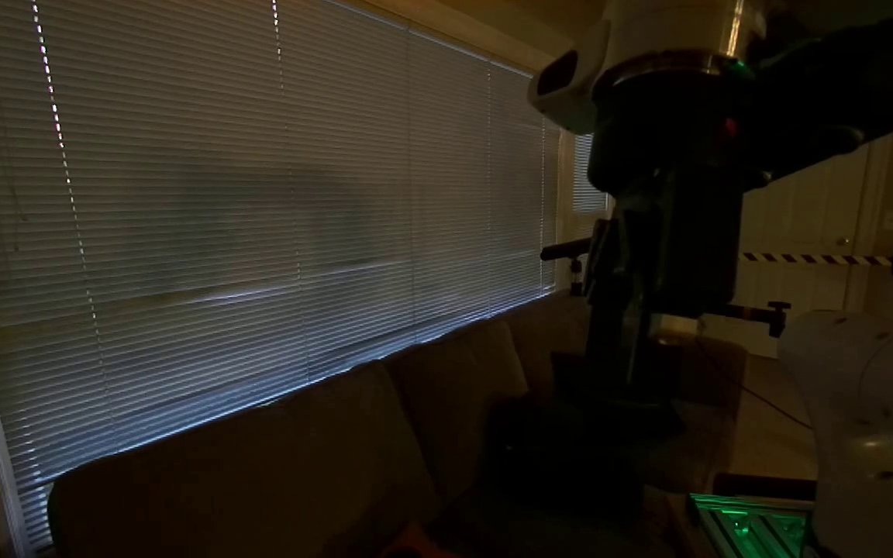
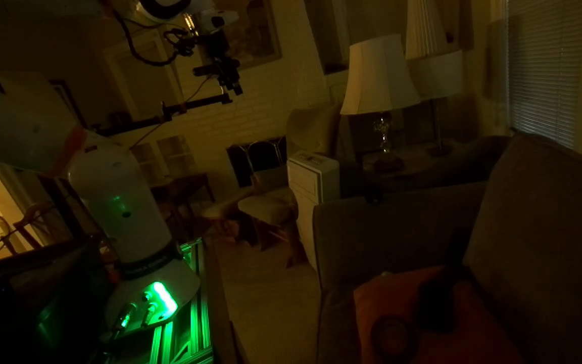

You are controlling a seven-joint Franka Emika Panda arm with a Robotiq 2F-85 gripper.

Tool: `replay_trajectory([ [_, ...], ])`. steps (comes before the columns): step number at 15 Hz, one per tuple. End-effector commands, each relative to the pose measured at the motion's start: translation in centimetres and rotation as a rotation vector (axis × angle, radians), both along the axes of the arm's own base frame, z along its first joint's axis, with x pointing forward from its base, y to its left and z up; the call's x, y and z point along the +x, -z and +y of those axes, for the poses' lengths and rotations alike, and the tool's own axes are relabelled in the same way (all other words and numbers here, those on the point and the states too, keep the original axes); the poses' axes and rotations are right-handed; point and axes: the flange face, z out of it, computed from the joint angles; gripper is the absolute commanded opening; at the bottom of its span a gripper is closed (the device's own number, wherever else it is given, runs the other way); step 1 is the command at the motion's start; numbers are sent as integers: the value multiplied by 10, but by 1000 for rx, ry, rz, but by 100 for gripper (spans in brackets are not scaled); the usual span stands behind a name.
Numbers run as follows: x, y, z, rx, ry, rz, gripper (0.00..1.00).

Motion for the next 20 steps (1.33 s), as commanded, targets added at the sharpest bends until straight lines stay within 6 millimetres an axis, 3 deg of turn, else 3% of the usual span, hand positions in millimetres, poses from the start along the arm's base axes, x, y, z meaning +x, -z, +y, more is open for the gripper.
replay_trajectory([
  [1, 0, 0, 0, 0, 0, 1, 100],
  [5, 9, -8, -8, 37, 5, -7, 100],
  [14, 65, -49, -92, 268, 107, -16, 100],
  [20, 117, -56, -160, 312, 289, -64, 100],
])
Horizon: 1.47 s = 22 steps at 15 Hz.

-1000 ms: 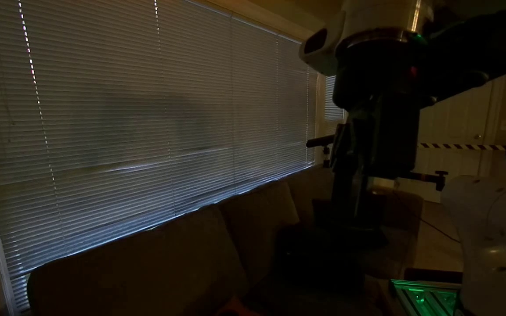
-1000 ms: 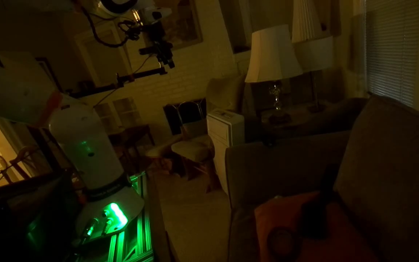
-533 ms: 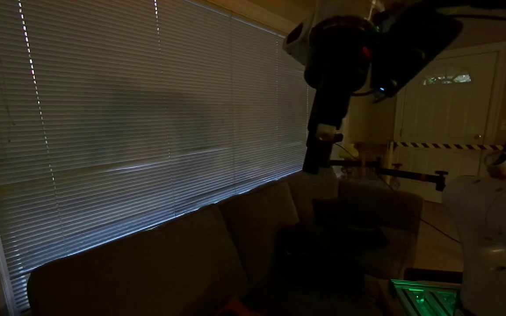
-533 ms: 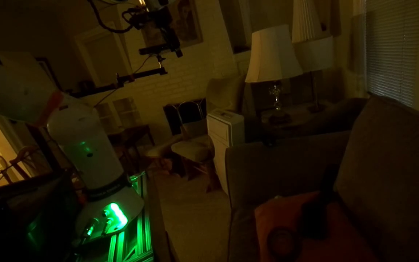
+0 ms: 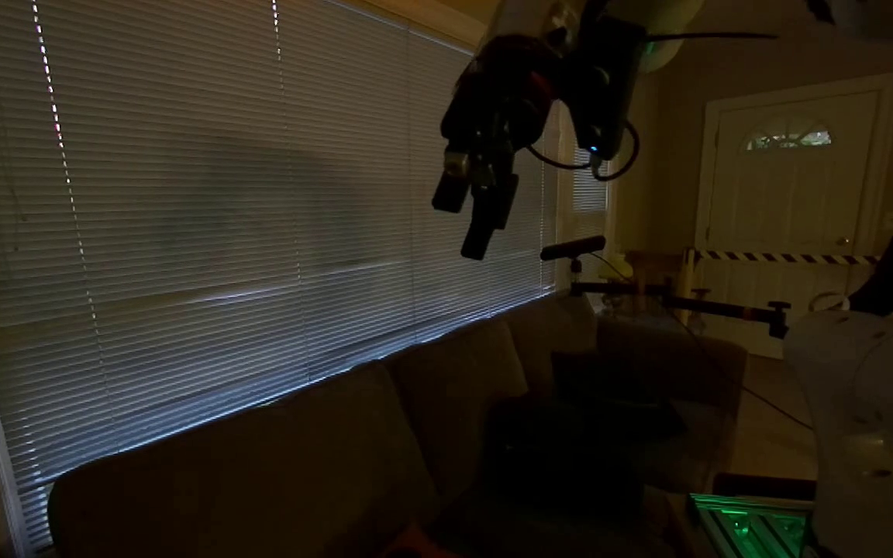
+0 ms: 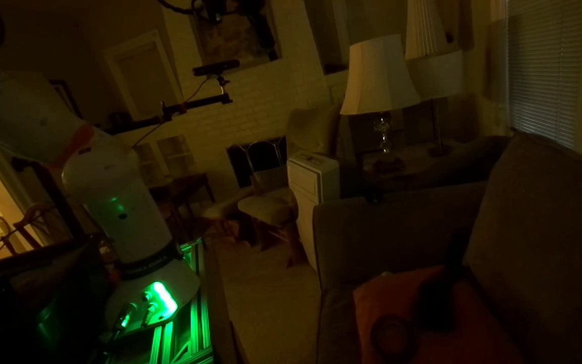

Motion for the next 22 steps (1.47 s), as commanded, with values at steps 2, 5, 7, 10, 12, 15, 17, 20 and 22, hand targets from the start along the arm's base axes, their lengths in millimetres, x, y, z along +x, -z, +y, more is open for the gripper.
replay_trajectory([
  [2, 44, 1, -45, 44, 133, -12, 100],
  [5, 68, 10, -67, 92, 212, -14, 100],
  [7, 85, 19, -81, 122, 262, -11, 100],
  [10, 105, 34, -101, 186, 310, 16, 100],
  [12, 115, 42, -111, 216, 337, 46, 100],
  [15, 124, 44, -118, 214, 353, 46, 100],
  [17, 125, 44, -120, 173, 330, 65, 100],
  [20, 125, 37, -126, 129, 335, 65, 100],
  [22, 124, 39, -125, 144, 336, 37, 100],
])
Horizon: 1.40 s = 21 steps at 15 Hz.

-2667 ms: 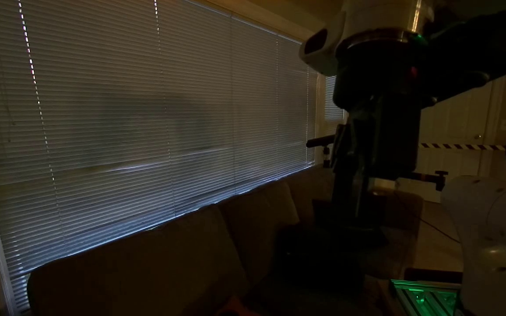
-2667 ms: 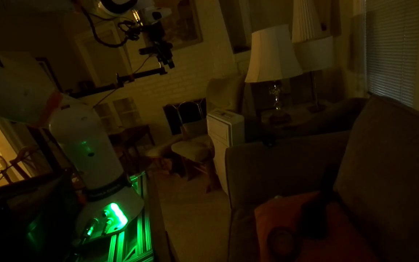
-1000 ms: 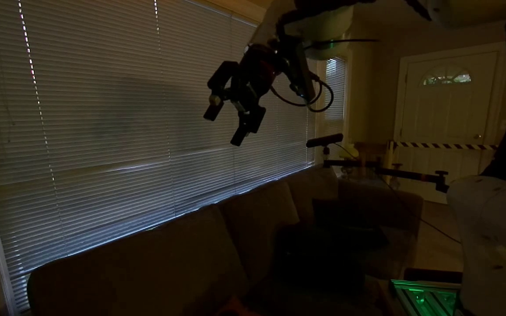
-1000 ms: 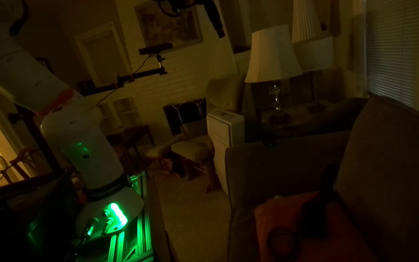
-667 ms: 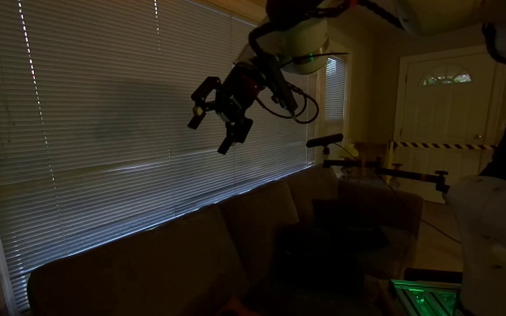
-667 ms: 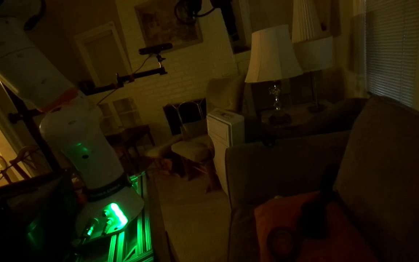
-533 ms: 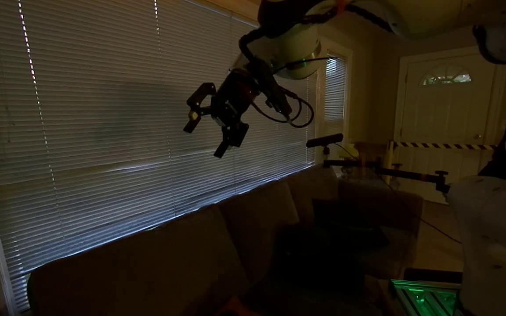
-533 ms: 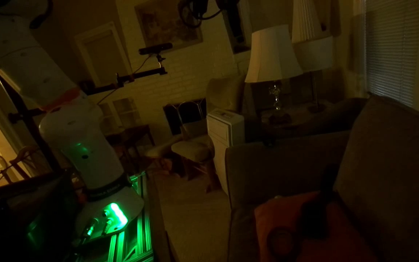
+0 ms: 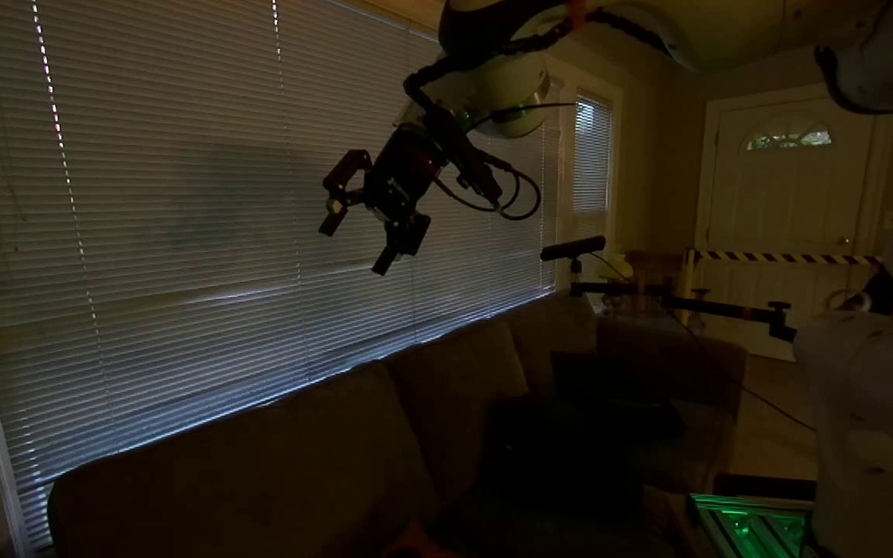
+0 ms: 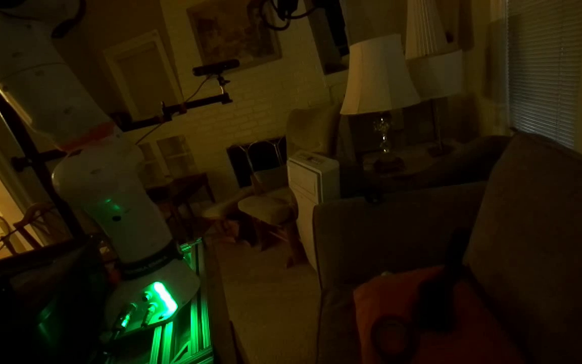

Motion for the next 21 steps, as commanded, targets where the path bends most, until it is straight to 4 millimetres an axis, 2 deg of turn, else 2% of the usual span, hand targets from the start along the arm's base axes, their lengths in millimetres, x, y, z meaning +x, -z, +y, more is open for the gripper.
replay_trajectory([
  [1, 0, -1, -1, -3, 0, 0, 100],
  [4, 0, -1, -1, -4, 0, 0, 100],
  [6, 2, 1, -14, -8, -14, -7, 100],
  [7, 4, 7, -27, 4, 4, -8, 100],
  [9, 7, 21, -50, 32, 48, 19, 100],
  [12, 21, 60, -92, 48, 117, 79, 100],
  [14, 34, 79, -106, 35, 150, 106, 100],
  [18, 73, 111, -99, -20, 128, 150, 100],
  [21, 92, 149, -82, -89, 79, 223, 100],
])
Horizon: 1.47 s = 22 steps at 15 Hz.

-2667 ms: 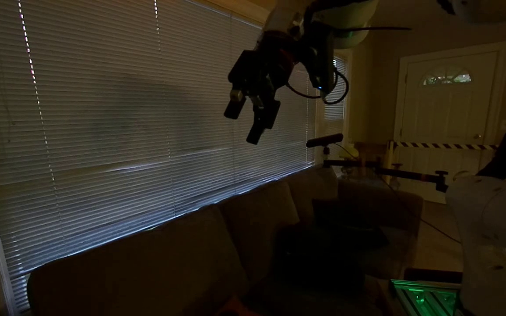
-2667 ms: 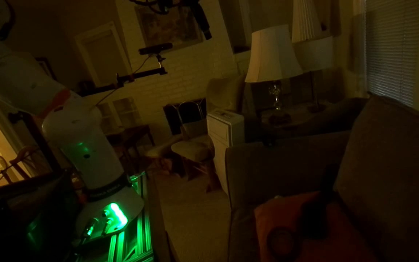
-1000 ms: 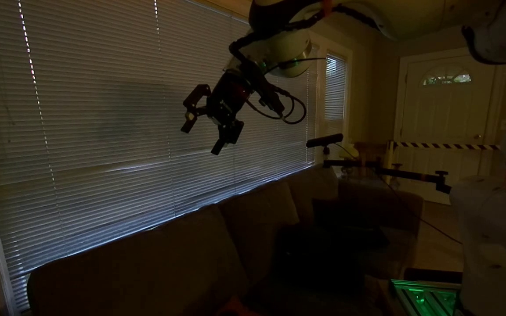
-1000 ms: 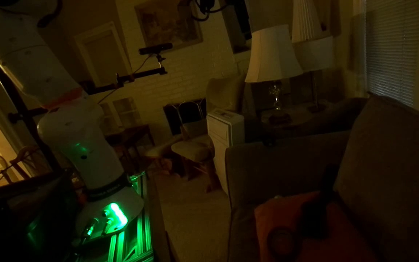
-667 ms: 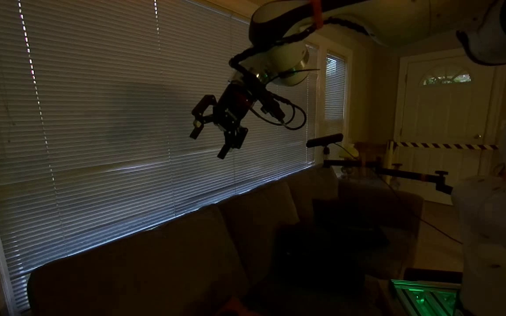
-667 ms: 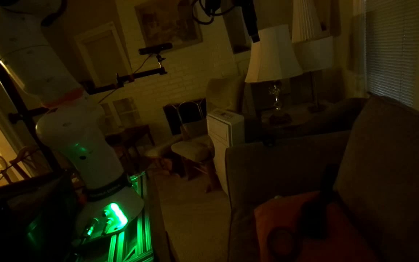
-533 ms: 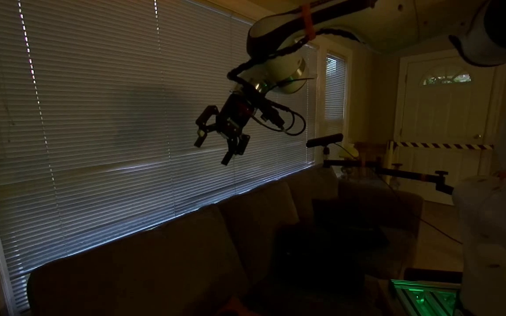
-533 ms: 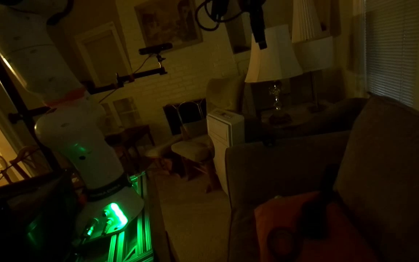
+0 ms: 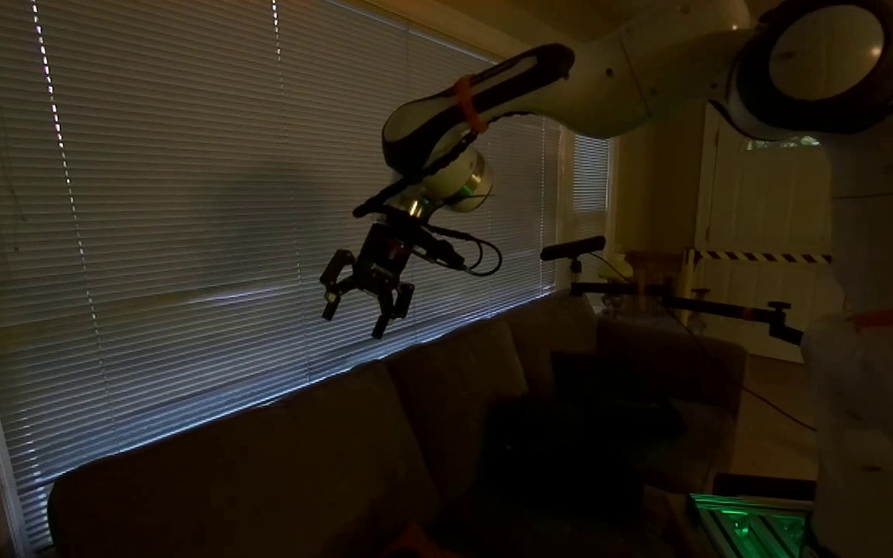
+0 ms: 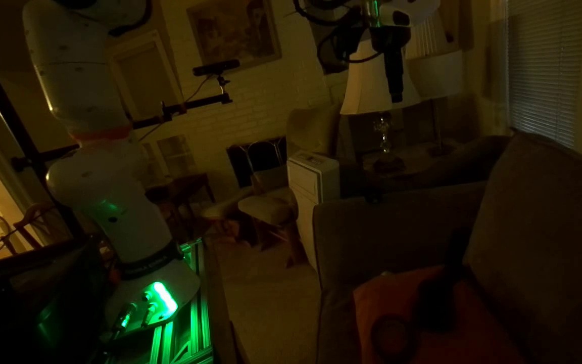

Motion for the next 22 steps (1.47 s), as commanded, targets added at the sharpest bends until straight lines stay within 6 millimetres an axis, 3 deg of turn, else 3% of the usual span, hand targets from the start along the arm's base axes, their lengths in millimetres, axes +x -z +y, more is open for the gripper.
replay_trajectory([
  [1, 25, 43, 14, -80, -49, 89, 100],
  [5, 31, 86, 24, -185, -91, 174, 100],
  [6, 26, 75, 23, -137, -98, 154, 100],
  [9, 29, 89, 24, -163, -104, 172, 100],
  [17, 30, 86, 23, -165, -103, 167, 100],
  [22, 47, 128, 13, -88, -176, 148, 100],
])
